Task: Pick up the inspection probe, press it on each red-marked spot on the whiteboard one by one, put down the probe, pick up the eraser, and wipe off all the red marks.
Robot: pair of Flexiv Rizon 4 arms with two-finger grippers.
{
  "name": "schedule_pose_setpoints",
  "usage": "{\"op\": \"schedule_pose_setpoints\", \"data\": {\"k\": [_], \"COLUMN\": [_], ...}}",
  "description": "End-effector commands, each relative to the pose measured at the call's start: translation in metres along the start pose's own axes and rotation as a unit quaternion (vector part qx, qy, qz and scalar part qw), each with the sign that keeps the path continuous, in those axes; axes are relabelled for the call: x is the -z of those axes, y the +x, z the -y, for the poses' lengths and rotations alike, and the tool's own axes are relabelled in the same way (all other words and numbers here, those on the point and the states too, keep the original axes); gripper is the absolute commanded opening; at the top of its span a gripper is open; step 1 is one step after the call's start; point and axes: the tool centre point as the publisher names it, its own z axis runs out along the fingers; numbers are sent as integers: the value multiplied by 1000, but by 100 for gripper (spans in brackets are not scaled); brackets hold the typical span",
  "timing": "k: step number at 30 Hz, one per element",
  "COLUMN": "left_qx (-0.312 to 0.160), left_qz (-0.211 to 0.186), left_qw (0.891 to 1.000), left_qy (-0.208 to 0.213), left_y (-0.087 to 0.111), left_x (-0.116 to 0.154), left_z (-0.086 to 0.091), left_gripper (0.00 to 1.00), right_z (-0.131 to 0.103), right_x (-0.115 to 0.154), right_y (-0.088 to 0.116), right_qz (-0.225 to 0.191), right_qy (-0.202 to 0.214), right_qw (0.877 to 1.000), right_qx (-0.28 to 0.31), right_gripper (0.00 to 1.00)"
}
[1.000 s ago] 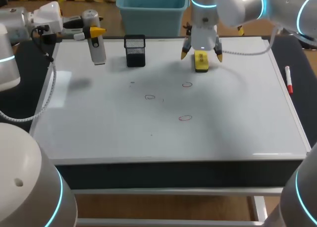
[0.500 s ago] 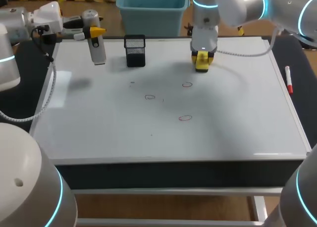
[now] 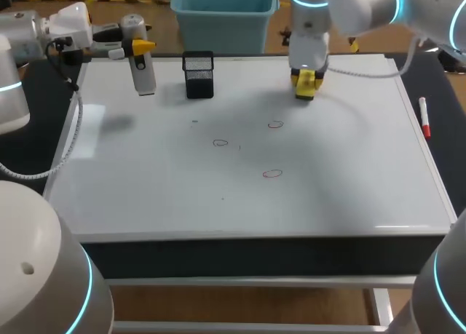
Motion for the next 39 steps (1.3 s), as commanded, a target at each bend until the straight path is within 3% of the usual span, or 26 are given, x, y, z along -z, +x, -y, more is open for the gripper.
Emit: {"op": "schedule_pose_setpoints", "data": {"k": [1, 14, 22, 34, 39], "left_qx": [-1, -1, -1, -1, -1], "left_qz": [1, 1, 1, 1, 1], "left_qw": [1000, 1000, 1000, 1000, 1000], "left_qy": [1, 1, 1, 1, 1], "left_y": [0, 0, 0, 0, 0], "left_x": [-1, -1, -1, -1, -1], "left_z": [0, 0, 0, 0, 0], "left_gripper": [0, 0, 0, 0, 0], "right_z": [4, 23, 23, 22, 24], "right_x": [10, 14, 12, 8, 11], "right_y": [17, 74, 101, 121, 129], "right_qz": [1, 23, 14, 10, 50], "right_qy": [5, -9, -14, -19, -19], "right_qw": [1000, 991, 985, 979, 966], "right_qx": [-20, -133, -172, -203, -253], "right_gripper": [0, 0, 0, 0, 0]}}
